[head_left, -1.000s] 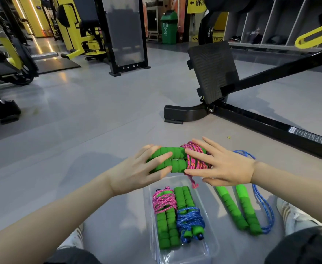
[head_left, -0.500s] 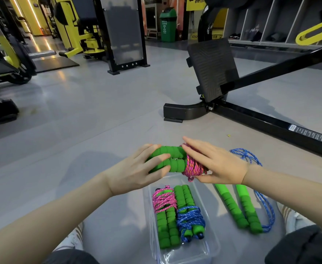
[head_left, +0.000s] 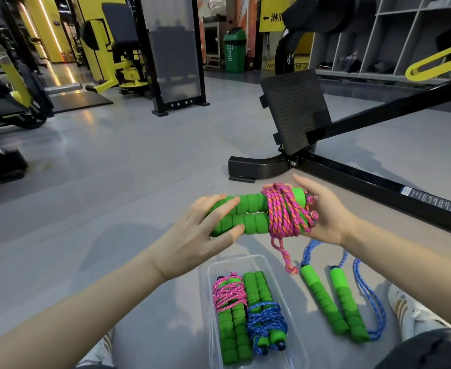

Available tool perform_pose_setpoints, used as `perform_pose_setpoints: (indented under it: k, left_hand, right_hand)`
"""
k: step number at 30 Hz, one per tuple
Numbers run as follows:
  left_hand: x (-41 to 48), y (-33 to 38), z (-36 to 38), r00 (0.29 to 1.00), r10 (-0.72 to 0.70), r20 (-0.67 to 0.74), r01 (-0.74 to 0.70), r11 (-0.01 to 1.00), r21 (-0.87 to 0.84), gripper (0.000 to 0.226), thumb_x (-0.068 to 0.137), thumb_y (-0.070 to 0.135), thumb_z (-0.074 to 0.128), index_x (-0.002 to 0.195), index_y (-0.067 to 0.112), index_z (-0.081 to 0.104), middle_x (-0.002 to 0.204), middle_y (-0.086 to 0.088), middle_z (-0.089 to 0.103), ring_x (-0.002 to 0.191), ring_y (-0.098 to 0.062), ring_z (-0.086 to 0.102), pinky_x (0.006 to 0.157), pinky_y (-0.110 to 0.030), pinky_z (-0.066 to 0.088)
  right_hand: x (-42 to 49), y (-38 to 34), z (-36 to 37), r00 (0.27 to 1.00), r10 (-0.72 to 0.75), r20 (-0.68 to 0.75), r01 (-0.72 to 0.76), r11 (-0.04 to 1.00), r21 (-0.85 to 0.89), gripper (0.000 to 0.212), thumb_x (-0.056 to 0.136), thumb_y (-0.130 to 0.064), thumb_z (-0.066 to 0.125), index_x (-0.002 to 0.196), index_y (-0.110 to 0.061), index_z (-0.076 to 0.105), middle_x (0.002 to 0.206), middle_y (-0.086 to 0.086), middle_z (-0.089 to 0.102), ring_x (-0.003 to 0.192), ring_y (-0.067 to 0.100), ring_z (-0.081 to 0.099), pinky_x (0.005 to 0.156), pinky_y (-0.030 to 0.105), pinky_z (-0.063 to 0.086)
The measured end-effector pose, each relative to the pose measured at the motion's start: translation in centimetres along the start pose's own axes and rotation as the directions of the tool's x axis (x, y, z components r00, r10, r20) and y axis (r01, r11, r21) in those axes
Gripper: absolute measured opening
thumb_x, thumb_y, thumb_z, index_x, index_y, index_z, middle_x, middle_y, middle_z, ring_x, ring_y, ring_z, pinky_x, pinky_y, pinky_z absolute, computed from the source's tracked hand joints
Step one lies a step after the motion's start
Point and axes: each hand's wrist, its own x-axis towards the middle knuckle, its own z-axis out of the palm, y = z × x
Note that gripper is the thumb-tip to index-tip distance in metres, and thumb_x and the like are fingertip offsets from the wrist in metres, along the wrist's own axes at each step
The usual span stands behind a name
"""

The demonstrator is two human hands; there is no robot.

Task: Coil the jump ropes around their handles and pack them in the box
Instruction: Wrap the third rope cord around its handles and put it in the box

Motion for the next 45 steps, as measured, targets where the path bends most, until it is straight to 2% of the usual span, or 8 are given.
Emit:
perform_pose_setpoints:
  k: [7, 14, 18, 22, 28, 32, 38, 45]
  left_hand:
    - [0.8, -1.2, 1.1, 0.983, -0.141, -0.121, 0.151, 0.985, 0.080, 0.043, 0.081, 0.001, 0.059, 0.120, 0.013, 0.044, 0.131, -0.024, 0.042, 0.107, -0.043, 0.048, 0.086, -0.051, 0.043]
    - [0.8, -1.4, 0.8, 0.978, -0.185, -0.101, 0.198, 0.968, 0.152, 0.027, 0.088, 0.007, 0.050, 0.115, 0.011, 0.049, 0.125, -0.026, 0.054, 0.105, -0.041, 0.047, 0.086, -0.049, 0.042]
    - [0.9, -1.1, 0.8, 0.969, -0.236, -0.077, 0.246, 0.957, 0.154, 0.033, 0.080, 0.006, 0.054, 0.113, 0.012, 0.051, 0.118, -0.027, 0.060, 0.103, -0.039, 0.047, 0.082, -0.049, 0.048]
    - [1.0, -0.9, 0.9, 0.968, -0.247, -0.046, 0.251, 0.957, 0.148, 0.037, 0.077, 0.006, 0.059, 0.112, 0.011, 0.051, 0.117, -0.027, 0.061, 0.103, -0.039, 0.046, 0.081, -0.050, 0.050]
    - [0.4, -1.1, 1.1, 0.966, -0.259, -0.013, 0.258, 0.952, 0.163, 0.044, 0.072, 0.003, 0.066, 0.113, 0.011, 0.051, 0.117, -0.027, 0.061, 0.102, -0.040, 0.048, 0.079, -0.050, 0.050]
    - [0.0, -1.5, 1.0, 0.958, -0.286, 0.002, 0.281, 0.942, 0.182, 0.036, 0.074, 0.003, 0.061, 0.106, 0.015, 0.050, 0.117, -0.029, 0.060, 0.098, -0.038, 0.048, 0.074, -0.047, 0.051]
    - [0.8, -1.2, 0.7, 0.954, -0.300, 0.016, 0.293, 0.941, 0.170, 0.033, 0.068, 0.001, 0.049, 0.096, 0.017, 0.047, 0.117, -0.025, 0.060, 0.097, -0.035, 0.044, 0.075, -0.043, 0.043]
    - [1.2, -1.0, 0.4, 0.992, -0.121, -0.040, 0.125, 0.986, 0.113, 0.031, 0.081, 0.002, 0.064, 0.104, 0.019, 0.051, 0.130, -0.020, 0.044, 0.106, -0.038, 0.045, 0.084, -0.047, 0.035]
  right_hand:
    - [0.1, 3.9, 1.8, 0.997, 0.019, -0.069, -0.011, 0.993, 0.122, 0.015, 0.080, -0.026, 0.055, 0.084, -0.012, 0.060, 0.059, 0.006, 0.055, 0.040, 0.013, 0.043, 0.046, 0.024, 0.050]
    - [0.6, 3.0, 3.5, 0.974, -0.071, -0.213, 0.114, 0.973, 0.200, 0.024, 0.097, -0.010, 0.037, 0.089, 0.001, 0.057, 0.075, 0.015, 0.061, 0.056, 0.021, 0.064, 0.064, 0.036, 0.060]
    - [0.6, 3.4, 3.5, 0.828, -0.380, -0.413, 0.354, 0.924, -0.141, 0.012, 0.090, 0.006, 0.049, 0.091, -0.006, 0.048, 0.071, 0.018, 0.056, 0.049, 0.019, 0.060, 0.057, 0.029, 0.058]
    - [0.2, 3.6, 4.0, 0.674, -0.638, -0.372, 0.429, 0.748, -0.506, 0.021, 0.086, 0.010, 0.052, 0.080, -0.010, 0.046, 0.068, 0.017, 0.056, 0.048, 0.015, 0.057, 0.057, 0.026, 0.056]
    - [0.4, 3.9, 3.4, 0.637, -0.755, -0.156, 0.518, 0.569, -0.639, 0.010, 0.092, -0.002, 0.053, 0.090, -0.012, 0.053, 0.076, 0.008, 0.067, 0.074, 0.015, 0.069, 0.075, 0.024, 0.054]
    - [0.1, 4.0, 2.2, 0.555, -0.804, 0.215, 0.431, 0.057, -0.900, 0.013, 0.095, -0.019, 0.051, 0.096, -0.009, 0.059, 0.078, -0.001, 0.068, 0.078, 0.005, 0.064, 0.071, 0.013, 0.046]
    - [0.7, 2.5, 2.2, 0.402, -0.659, 0.636, 0.370, -0.518, -0.771, 0.023, 0.093, -0.020, 0.051, 0.093, -0.003, 0.067, 0.081, 0.003, 0.059, 0.073, 0.022, 0.048, 0.068, 0.030, 0.040]
    - [2.3, 2.3, 1.4, 0.388, -0.640, 0.663, 0.415, -0.521, -0.746, 0.023, 0.089, -0.028, 0.059, 0.098, -0.014, 0.075, 0.127, 0.009, 0.046, 0.126, 0.031, 0.034, 0.107, 0.042, 0.031]
